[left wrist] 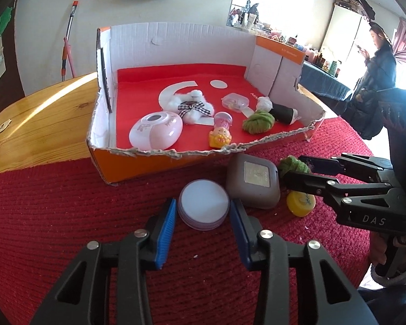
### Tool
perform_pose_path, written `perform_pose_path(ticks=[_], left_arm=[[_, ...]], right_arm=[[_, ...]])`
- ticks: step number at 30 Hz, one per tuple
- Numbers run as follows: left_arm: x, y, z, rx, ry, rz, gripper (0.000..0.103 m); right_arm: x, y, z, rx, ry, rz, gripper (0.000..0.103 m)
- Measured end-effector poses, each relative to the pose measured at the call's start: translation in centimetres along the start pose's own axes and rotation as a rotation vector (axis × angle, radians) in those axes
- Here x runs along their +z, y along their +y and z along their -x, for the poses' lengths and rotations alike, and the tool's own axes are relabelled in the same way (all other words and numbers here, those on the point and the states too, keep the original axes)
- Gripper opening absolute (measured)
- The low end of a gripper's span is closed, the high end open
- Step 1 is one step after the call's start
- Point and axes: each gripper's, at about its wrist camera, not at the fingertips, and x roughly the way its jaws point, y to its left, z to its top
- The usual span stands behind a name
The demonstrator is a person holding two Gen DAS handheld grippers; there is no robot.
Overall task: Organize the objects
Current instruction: 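Grasp the white round container with the left tool while the right tool grasps a green fuzzy ball, then carry the white container with the left tool while the right tool carries the green ball into the box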
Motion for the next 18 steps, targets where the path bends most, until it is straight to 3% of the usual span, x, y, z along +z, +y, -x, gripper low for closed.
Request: perform_pose_path(ticks=[6,18], left_arm=[[-0.2,-0.2,0.2,0.014,-0.004,-0.004,0.042],[-0.2,-0.5,1.3,0.055,-0.034,-0.005,0.042]], right_arm=[[0.0,0.5,0.0,0.021,0.003,0.017,0.027],[-0.1,1.0,1.5,-0.033,-0.036,0.047,0.026]])
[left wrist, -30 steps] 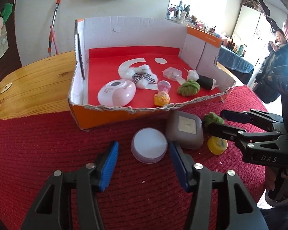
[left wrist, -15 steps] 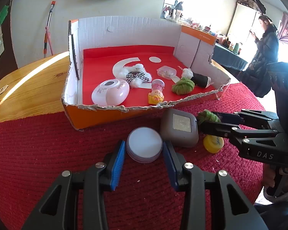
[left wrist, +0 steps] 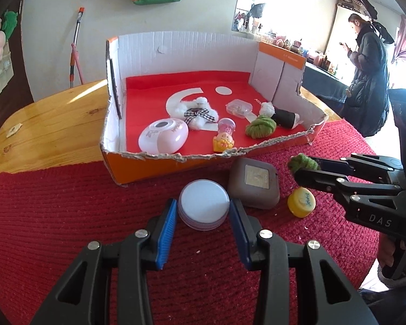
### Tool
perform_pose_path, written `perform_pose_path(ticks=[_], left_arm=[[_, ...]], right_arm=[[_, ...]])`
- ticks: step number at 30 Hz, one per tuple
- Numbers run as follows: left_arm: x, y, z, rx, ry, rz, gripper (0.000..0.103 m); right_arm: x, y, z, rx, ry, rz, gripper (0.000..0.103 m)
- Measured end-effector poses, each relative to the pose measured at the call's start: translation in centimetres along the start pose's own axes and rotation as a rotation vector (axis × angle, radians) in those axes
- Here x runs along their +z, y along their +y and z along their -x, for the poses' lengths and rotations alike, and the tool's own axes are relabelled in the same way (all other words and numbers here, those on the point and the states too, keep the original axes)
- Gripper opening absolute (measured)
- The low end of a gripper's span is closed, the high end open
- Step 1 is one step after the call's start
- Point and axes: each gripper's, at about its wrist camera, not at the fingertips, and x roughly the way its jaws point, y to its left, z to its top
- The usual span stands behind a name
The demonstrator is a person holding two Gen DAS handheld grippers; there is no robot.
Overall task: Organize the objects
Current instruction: 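Carry the white container with the left tool while the right tool carries the green ball into the box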
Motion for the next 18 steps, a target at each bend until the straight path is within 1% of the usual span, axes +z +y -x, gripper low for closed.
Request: perform_pose_path(ticks=[14,18], left_arm=[[-0.1,-0.2,0.9,0.017,-0.015,-0.007,0.042],[0.1,-0.3,1.5,0.012,-0.027,-0.009,0.042]], right_arm=[[-0.2,0.1,0.5,-0.003,-0.006,0.007,0.026],[-0.1,0.3,0.9,-0.003,-0.013,0.011,0.026]])
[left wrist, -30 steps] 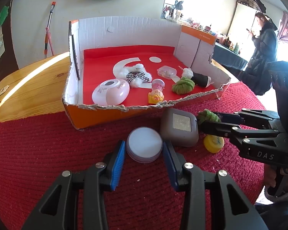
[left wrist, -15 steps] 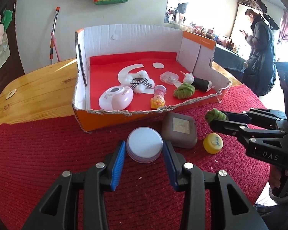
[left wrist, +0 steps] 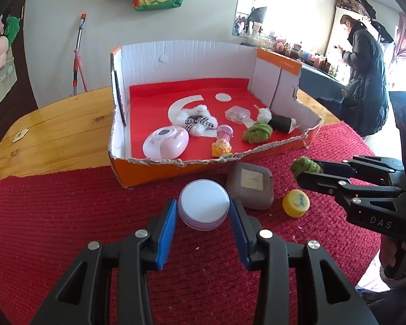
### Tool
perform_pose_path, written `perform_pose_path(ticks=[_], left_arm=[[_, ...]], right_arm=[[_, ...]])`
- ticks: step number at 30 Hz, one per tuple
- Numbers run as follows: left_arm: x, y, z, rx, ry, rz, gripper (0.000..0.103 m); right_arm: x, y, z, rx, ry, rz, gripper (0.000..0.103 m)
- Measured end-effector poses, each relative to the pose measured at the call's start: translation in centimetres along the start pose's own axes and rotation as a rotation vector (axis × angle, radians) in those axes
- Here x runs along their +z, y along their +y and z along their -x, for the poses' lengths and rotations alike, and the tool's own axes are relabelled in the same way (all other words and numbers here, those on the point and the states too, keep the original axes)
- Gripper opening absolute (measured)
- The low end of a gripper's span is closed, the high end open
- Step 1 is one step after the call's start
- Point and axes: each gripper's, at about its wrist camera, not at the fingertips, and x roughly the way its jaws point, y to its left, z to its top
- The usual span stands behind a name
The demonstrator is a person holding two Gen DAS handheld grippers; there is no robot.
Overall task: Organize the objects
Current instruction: 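Carry the white container with the left tool while the right tool carries the green ball into the box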
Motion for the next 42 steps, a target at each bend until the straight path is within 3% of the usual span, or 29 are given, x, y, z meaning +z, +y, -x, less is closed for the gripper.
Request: perform_pose_path(ticks=[14,24,33,42], left_arm=[[1.6,0.2,3.3,-0.014,-0.067,-0.006,0.042],[6.8,0.8,3.1,0.013,-0.098,-0.044,0.042],[13.0,1.1,-1.4,0.014,-0.032,-0.056,0.042],[15.3,2.5,-7.5,0.051,0.099,-0.029,0.042]], right_arm=[[1.6,0.6,2.8,-0.005,-0.061,0.040,0.026],[5.6,0.1,2.9,-0.046,-0.101,0.095,0.026],[11.7,-0.7,-1.3,-0.132,-0.035,0.175,0.026],[14.9,-1.9,-6.7,-0.221,0.082,0.215,0.026]])
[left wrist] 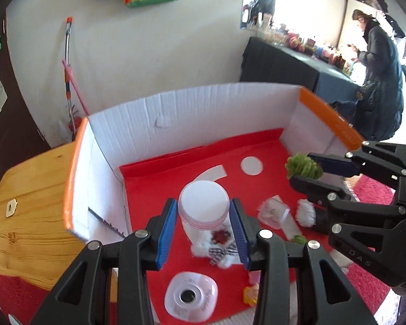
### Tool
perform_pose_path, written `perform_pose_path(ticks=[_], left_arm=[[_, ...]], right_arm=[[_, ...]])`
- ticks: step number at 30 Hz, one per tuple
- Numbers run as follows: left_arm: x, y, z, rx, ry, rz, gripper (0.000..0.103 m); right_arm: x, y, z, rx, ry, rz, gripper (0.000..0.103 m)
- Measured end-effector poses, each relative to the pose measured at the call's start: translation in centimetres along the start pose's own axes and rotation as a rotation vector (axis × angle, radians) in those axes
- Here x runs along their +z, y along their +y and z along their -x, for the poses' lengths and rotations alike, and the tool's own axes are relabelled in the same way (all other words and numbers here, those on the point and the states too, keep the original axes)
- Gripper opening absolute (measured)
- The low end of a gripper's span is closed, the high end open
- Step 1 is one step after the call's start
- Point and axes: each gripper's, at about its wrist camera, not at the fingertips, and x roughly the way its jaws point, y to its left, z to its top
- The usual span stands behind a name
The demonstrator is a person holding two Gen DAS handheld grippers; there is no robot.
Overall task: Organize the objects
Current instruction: 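Carry the white container with the left tool while the right tool carries the green ball into the box, then lower the white container with the left tool while the right tool lowers the green ball into the box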
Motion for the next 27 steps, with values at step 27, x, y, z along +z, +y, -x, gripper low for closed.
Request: perform_pose_path(ticks=[27], left_arm=[[-0.2,2.4,-6.4,0.020,0.169,0.115,0.042]], right_arm=[[0.6,-0.6,-7.2,-0.053,0.211,0.032,0.026]])
